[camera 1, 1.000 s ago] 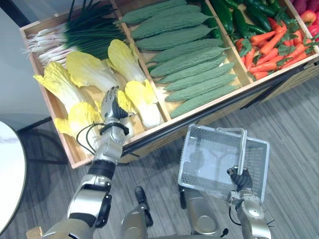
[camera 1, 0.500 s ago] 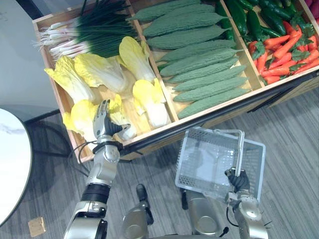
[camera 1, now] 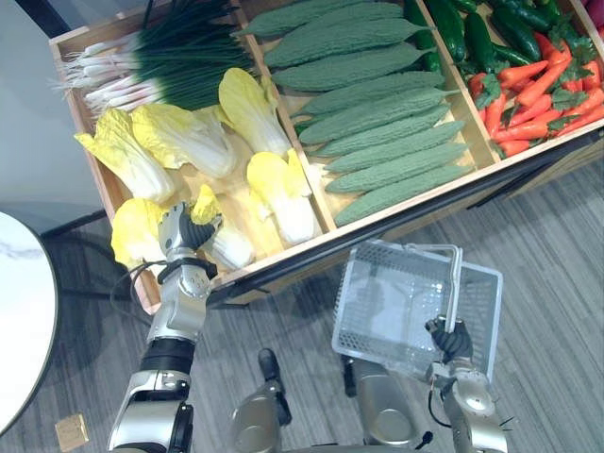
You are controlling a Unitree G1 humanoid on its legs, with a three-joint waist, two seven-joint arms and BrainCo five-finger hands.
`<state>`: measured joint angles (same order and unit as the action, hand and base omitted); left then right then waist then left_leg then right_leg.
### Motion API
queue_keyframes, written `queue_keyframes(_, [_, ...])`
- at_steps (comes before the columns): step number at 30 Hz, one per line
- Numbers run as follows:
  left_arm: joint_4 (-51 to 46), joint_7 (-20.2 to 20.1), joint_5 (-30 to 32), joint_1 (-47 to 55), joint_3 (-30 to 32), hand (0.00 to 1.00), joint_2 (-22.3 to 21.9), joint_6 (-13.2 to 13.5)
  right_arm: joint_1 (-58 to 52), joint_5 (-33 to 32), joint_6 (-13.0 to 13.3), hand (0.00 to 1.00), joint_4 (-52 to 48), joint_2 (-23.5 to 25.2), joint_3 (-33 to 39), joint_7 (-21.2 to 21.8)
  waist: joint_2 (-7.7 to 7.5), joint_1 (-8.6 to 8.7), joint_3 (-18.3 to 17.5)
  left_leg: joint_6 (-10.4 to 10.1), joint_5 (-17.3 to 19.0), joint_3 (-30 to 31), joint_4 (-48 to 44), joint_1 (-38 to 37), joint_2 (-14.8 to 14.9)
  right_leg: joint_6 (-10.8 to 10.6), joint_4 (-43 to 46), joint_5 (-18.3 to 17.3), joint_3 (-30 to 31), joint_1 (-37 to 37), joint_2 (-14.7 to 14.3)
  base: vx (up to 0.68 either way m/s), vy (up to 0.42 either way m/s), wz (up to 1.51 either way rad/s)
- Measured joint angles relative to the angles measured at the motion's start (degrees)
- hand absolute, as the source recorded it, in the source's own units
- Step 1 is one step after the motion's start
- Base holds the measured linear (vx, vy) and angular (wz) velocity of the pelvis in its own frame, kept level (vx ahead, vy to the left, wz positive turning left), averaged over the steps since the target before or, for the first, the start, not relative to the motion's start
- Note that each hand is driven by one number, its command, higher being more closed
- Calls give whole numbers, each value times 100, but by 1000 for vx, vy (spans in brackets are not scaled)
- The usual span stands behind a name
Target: Pick vegetable in the basket
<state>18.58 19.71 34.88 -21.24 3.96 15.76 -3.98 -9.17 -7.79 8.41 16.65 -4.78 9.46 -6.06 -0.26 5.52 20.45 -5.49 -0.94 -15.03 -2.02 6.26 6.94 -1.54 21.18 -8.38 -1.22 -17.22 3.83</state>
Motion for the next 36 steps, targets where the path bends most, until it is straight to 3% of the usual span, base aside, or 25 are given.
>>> queue_keyframes(12, [-1842, 486, -335, 299, -384, 100, -448, 572, 0, 0, -10, 100, -16, -29, 226, -15, 20, 5, -6, 36, 89, 70, 0, -303, -17, -36, -69, -25, -33, 373, -28, 2, 1, 4])
queue_keyframes(16, [-2539, 671, -400, 553, -369, 100, -682, 724, -236, 4, -106, 100, -287, -99, 648, -21, 232, 8, -150, 38, 88, 113, -1, -317, -48, -48, -64, -33, -74, 417, 11, 19, 8, 5])
queue_keyframes(18, [-2787, 688, -477, 743, -327, 100, -754, 759, -305, 10, -167, 100, -442, -145, 679, -38, 266, 13, -174, 41, 90, 97, -31, -414, -46, -49, -58, -33, -31, 495, 4, 26, -9, -6])
queue_keyframes(24, [-3980, 810, -742, 1739, -488, 100, -1219, 981, -839, 69, -299, 100, -1762, 62, 686, -286, 243, -14, -337, 9, 939, 142, -1117, -202, 148, -132, 96, -76, 580, 367, -268, -35, -3, -53])
queue_keyframes(28, [-4321, 737, -838, 2077, -1024, 100, -1289, 1170, -1268, 68, -262, 100, -2794, 264, 703, -386, 194, 11, -640, 23, 1287, -511, -1506, -255, 339, -234, 42, 47, 1200, 213, -531, 4, 59, -101])
queue_keyframes(31, [-4341, 502, -1020, 2075, -1455, 100, -1396, 1312, -1132, 92, -202, 100, -3284, 375, 539, -398, 112, -2, -813, 67, 1629, -1180, -1916, -301, 645, -297, -250, 430, 1812, 25, -881, -12, 90, -148])
queue_keyframes(33, [-4297, 406, -1130, 2059, -1619, 100, -1438, 1331, -923, 166, -167, 100, -3351, 451, 398, -401, 54, -13, -825, 86, 1703, -1715, -1961, -429, 816, -75, -431, 334, 1008, -101, -571, -38, 49, -147])
queue_keyframes(36, [-4053, 307, -1336, 2061, -1769, 100, -1445, 1342, -693, 185, -136, 100, -3096, 485, 16, -368, -43, -110, -836, -34, 1796, -2700, -1817, -1139, 908, 216, -239, 235, -1466, -38, 413, 36, 13, -146])
